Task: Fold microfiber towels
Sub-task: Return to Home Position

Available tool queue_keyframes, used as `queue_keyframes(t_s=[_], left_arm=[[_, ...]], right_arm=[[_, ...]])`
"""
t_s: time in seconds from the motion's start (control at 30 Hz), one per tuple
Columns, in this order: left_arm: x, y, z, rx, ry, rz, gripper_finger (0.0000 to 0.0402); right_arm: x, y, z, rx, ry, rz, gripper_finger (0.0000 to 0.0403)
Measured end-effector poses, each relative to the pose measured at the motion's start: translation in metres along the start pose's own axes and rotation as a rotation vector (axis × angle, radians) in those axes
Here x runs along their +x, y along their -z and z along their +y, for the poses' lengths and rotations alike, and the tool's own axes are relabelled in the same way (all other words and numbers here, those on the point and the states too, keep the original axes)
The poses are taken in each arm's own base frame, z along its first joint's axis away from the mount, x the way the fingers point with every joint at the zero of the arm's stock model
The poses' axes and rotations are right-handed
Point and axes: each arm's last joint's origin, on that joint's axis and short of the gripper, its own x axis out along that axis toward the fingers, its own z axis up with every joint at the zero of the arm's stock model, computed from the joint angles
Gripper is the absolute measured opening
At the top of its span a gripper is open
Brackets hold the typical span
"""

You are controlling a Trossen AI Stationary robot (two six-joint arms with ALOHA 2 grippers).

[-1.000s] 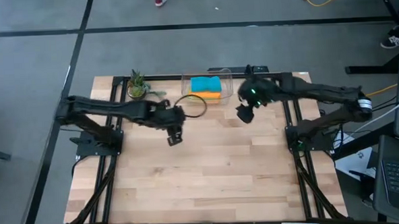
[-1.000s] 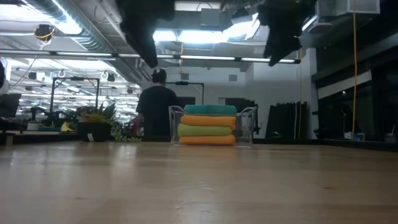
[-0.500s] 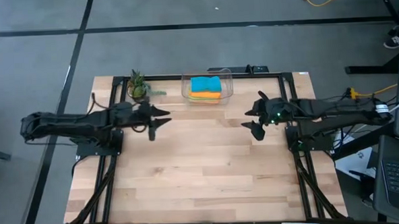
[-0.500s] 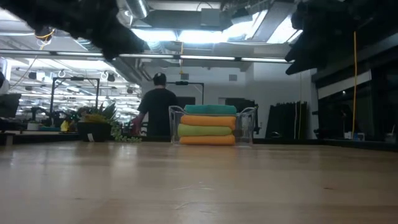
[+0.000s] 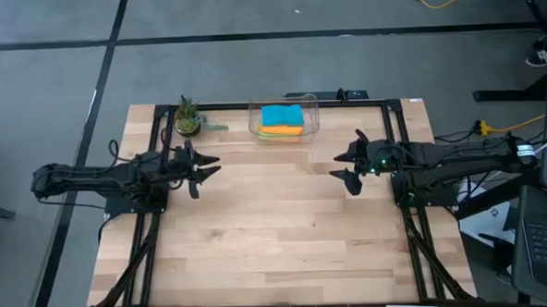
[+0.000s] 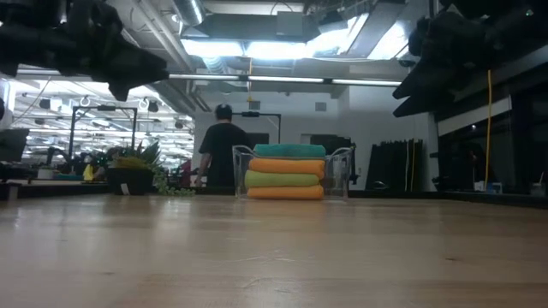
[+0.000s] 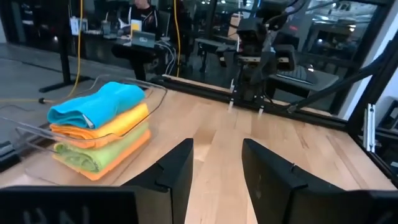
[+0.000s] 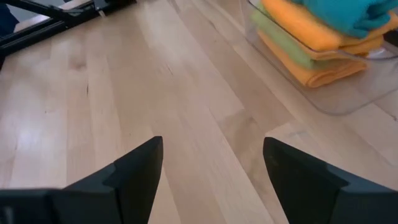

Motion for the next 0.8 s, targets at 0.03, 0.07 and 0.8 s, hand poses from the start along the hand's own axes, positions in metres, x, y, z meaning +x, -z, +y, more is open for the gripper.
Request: queue_keyframes(t_s=[0.03, 0.07, 0.8], left_arm=[[-0.001, 0.001, 0.0, 0.008, 0.002, 0.0, 0.0131], [-0.003, 0.002, -0.001, 0.01, 0.006, 0.001, 0.0131], [-0.011, 0.03, -0.003, 0.138, 0.058, -0.04, 0.0131]], right_arm=[[0.0, 0.001, 0.0, 0.001, 0.001, 0.002, 0.0278], [0.0, 0.001, 0.0, 0.001, 0.001, 0.003, 0.0278], [-0.008, 0.009, 0.016, -0.116, 0.016, -0.017, 0.0278]])
